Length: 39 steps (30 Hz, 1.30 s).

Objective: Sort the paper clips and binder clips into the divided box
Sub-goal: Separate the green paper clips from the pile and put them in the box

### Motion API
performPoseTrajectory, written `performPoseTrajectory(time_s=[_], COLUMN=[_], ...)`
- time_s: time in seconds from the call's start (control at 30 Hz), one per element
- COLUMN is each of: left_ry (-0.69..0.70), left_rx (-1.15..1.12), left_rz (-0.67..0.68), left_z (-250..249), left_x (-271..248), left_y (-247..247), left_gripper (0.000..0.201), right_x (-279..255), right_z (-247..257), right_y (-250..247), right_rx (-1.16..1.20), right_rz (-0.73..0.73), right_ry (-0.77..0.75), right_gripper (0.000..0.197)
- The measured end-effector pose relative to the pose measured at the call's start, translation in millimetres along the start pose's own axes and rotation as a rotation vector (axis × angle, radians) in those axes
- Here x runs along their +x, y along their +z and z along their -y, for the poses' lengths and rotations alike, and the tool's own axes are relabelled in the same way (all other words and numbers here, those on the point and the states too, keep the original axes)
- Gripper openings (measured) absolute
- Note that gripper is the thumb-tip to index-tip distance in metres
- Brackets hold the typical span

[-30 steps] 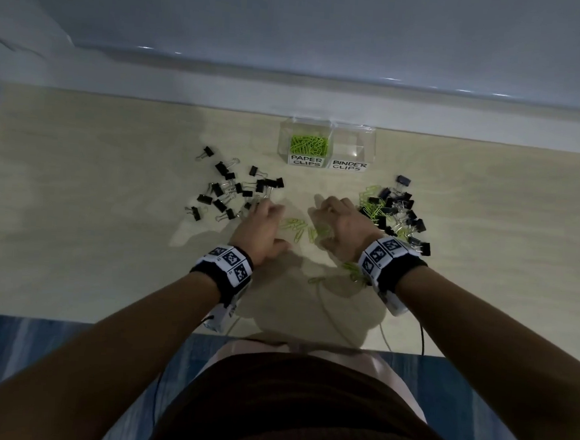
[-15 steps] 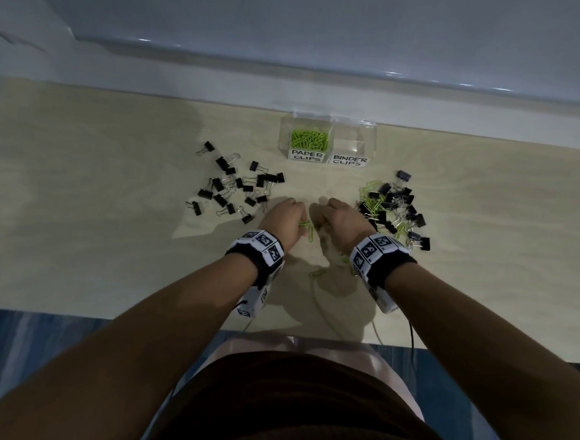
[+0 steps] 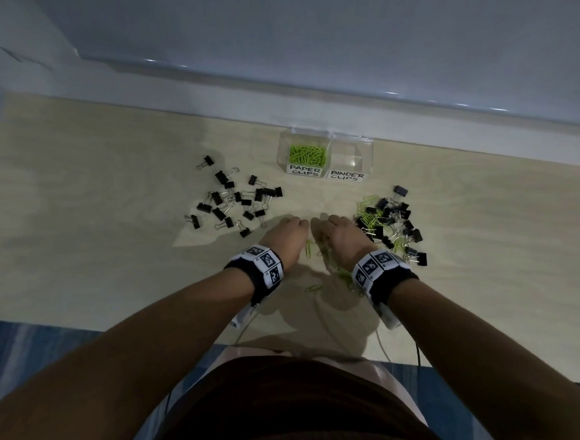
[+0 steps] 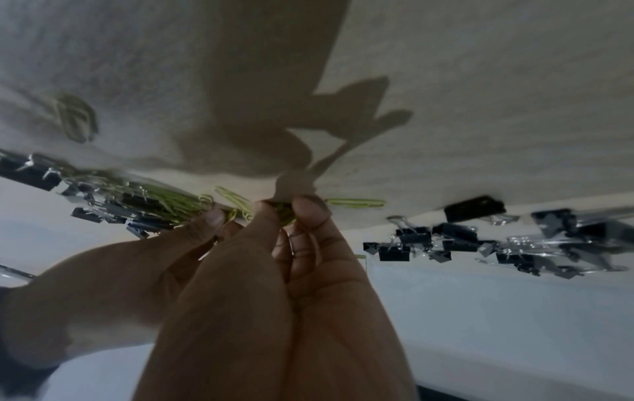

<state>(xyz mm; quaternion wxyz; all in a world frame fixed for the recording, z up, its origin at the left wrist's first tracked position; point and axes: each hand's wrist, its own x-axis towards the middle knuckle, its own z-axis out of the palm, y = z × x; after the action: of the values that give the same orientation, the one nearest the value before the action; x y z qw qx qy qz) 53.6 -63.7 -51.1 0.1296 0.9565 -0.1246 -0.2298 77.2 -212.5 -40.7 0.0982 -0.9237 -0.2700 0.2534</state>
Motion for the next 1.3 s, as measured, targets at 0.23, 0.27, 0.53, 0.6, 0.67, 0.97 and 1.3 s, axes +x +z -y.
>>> performPoseTrajectory(time_s=[0.23, 0.27, 0.53, 0.6, 0.67, 0.97, 1.3], left_ry=[-0.068, -0.082, -0.203, -0.234, -0.247, -0.054, -0.046], left_rx=[-0.353, -0.405, -0.422, -0.398, -0.404, -0.281, -0.329], left_rz=[-0.091, -0.137, -0.337, -0.315, -0.312, -0.123, -0.118], left_z=[14.1, 16.5, 28.1, 27.0, 27.5, 46.6, 26.7], left_x=[16.1, 22.2, 82.5, 89.8, 93.1, -4.1, -19.8], left_y=[-47.3, -59.3, -123.2, -123.4, -119.6, -60.2, 0.6], left_gripper=[0.006, 0.006, 0.013, 0.012, 0.02, 0.016, 0.013], right_x=[8.0, 12.8, 79.7, 94.7, 101.5, 22.5, -11.2], right_z=[-6.8, -9.2, -13.4, -9.7, -8.0, -17.9, -12.6], right_y=[-34.3, -42.4, -108.5, -116.3, -118.1, -61.8, -0.8], right_rx=[0.388, 0.427, 0.519, 0.463, 0.416, 0.212, 0.054], right_rz=[-0.101, -0.106, -0.45, -0.435, -0.368, -0.038, 0.02], right_ry=[0.147, 0.18, 0.28, 0.302, 0.288, 0.123, -0.028], right_gripper=[0.015, 0.016, 0.015, 0.012, 0.014, 0.018, 0.025])
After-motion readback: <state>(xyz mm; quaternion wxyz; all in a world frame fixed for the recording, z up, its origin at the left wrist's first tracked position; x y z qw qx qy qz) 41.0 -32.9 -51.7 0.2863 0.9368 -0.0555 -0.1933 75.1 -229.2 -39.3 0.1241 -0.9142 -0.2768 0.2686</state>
